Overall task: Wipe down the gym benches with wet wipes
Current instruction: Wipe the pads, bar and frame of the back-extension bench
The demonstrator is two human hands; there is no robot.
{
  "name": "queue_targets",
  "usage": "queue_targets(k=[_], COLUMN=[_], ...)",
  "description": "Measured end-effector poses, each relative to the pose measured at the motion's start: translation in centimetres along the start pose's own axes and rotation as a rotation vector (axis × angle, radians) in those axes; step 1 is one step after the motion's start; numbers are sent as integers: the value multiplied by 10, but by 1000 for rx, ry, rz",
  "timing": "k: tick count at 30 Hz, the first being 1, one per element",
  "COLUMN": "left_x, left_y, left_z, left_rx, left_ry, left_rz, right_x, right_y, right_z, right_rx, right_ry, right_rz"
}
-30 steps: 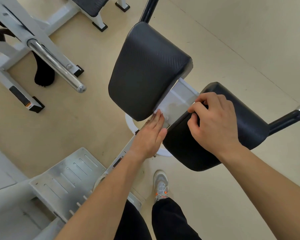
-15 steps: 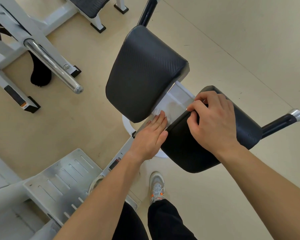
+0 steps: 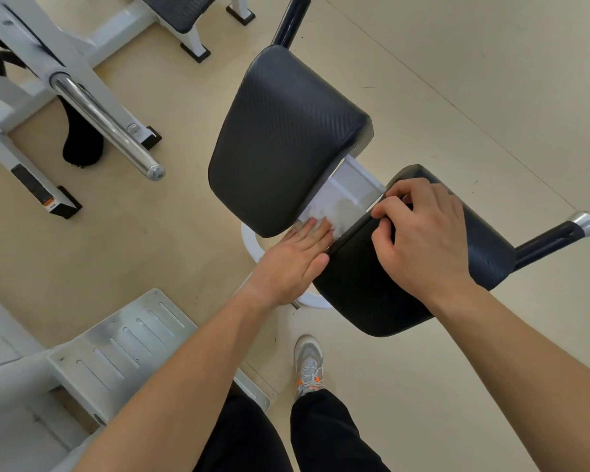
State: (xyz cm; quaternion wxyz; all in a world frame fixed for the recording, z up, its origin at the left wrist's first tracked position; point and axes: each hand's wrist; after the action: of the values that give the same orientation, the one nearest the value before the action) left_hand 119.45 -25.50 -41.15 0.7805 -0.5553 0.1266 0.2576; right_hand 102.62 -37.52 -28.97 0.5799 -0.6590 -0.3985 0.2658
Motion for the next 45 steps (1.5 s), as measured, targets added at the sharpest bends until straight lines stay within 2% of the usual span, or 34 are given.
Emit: queue_targets(k=[4,8,12,16,20,24,27,30,34,37,40,45], left_x=[4,-12,-1,19,23,35,35,37,36,28,29,38], left_y=[3,-2,16,49,73,92,89,82,80,73,68,73], left_z=[3,-10,1,15,19,30,27,18,31,60,84,98], left_rx=[-17,-132,-99,-37,-84,-91,-190,-321,-427,-446,-480,-389], left_ry=[-106,-64,-132,-257,-333,-509,-571,-663,-841,-846,-841,-784], left_rz=[75,211,249,241,318,447,458,574,923,1058,1165,1196], right_x=[4,14,26,29,41,61,73,81,89,98,109,120], right_y=[3,7,12,25,42,63,82,98,111,116,122,136], right_z=[0,-4,-12,-21,-24,-14,-3,8,19,26,37,46], right_rx=[-11,15,173,390,547,647,716,711,664,596,636,552], right_ry=[-9,-58,-127,-243,-328,-404,-469,-494,-461,-393,-343,-209], right_rz=[11,33,72,212,307,290,259,223,64,-147,-320,-451])
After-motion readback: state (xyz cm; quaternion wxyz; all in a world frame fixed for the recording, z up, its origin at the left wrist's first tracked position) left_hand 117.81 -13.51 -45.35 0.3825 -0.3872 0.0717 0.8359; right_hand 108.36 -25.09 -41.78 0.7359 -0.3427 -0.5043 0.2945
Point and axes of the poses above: each hand's wrist, its own z-axis away from the middle knuckle, its own y-axis out of the palm, x = y × z, and after that the axes turned 11 degrees about -y, right-handed
